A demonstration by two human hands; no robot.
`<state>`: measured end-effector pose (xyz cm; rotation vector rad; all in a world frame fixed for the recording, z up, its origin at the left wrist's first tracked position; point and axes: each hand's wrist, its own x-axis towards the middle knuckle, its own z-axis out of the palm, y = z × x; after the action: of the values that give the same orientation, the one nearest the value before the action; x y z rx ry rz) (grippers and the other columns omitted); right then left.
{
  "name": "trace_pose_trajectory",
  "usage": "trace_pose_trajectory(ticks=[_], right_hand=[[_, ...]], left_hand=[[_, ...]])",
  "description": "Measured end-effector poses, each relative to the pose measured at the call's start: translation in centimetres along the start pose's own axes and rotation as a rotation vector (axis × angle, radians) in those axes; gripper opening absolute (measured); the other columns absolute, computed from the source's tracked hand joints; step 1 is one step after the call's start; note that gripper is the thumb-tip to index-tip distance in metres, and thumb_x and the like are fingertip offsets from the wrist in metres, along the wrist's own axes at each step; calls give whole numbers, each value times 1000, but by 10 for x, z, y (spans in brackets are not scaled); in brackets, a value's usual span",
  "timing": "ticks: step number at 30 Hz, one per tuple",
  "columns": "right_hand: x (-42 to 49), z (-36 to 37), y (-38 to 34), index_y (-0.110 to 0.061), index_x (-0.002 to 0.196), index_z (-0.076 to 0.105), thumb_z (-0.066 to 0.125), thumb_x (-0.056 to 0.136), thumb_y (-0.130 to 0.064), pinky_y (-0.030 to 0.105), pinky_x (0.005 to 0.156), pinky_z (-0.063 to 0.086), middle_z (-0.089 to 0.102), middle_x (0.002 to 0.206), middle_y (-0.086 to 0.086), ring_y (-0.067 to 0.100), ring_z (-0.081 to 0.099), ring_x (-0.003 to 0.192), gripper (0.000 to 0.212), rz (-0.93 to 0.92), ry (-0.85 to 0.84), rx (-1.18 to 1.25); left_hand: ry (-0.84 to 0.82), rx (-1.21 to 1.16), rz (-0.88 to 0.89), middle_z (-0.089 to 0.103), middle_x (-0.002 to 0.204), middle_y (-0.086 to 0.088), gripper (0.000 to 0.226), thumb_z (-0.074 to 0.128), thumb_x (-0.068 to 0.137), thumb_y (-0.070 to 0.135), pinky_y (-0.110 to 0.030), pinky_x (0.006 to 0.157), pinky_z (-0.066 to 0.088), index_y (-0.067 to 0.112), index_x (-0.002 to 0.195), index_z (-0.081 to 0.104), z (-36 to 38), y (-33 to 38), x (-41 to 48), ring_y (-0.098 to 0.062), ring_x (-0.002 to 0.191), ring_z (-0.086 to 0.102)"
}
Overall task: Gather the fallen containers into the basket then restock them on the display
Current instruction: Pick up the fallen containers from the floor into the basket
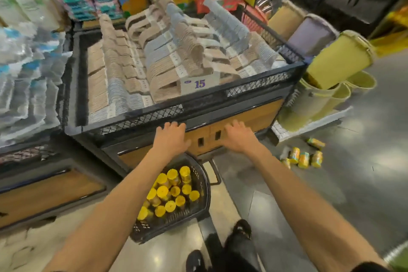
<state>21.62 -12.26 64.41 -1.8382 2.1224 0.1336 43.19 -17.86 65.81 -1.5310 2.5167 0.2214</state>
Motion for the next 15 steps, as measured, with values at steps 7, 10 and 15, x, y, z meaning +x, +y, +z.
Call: trace_pose_trajectory(ticks=[7, 10, 15], right_hand=[[-60, -18, 128, -9, 135, 43, 55, 93, -46, 47, 101, 40, 43, 136, 16, 36, 41, 127, 58, 224, 73, 100], [-84, -22, 190, -10, 134, 45, 55, 93, -44, 48, 98, 41, 45, 134, 15, 36, 41, 126, 55, 299, 76, 141], [-119, -25, 293, -11, 136, 45, 56, 92, -45, 47, 100, 42, 44, 139, 14, 34, 40, 130, 57, 412, 84, 203]], left_hand=[[-2, 30, 241, 53, 133, -9, 53, 50, 92, 51, -50, 102, 41, 19, 134, 48, -24, 128, 34, -32, 125, 47], [-11, 39, 327, 54, 131, -7, 56, 50, 90, 55, -48, 98, 44, 20, 135, 48, -28, 187, 53, -30, 122, 49], [-36, 13, 413, 54, 132, -6, 54, 51, 91, 52, -47, 99, 43, 19, 134, 49, -30, 288, 78, -30, 124, 47]])
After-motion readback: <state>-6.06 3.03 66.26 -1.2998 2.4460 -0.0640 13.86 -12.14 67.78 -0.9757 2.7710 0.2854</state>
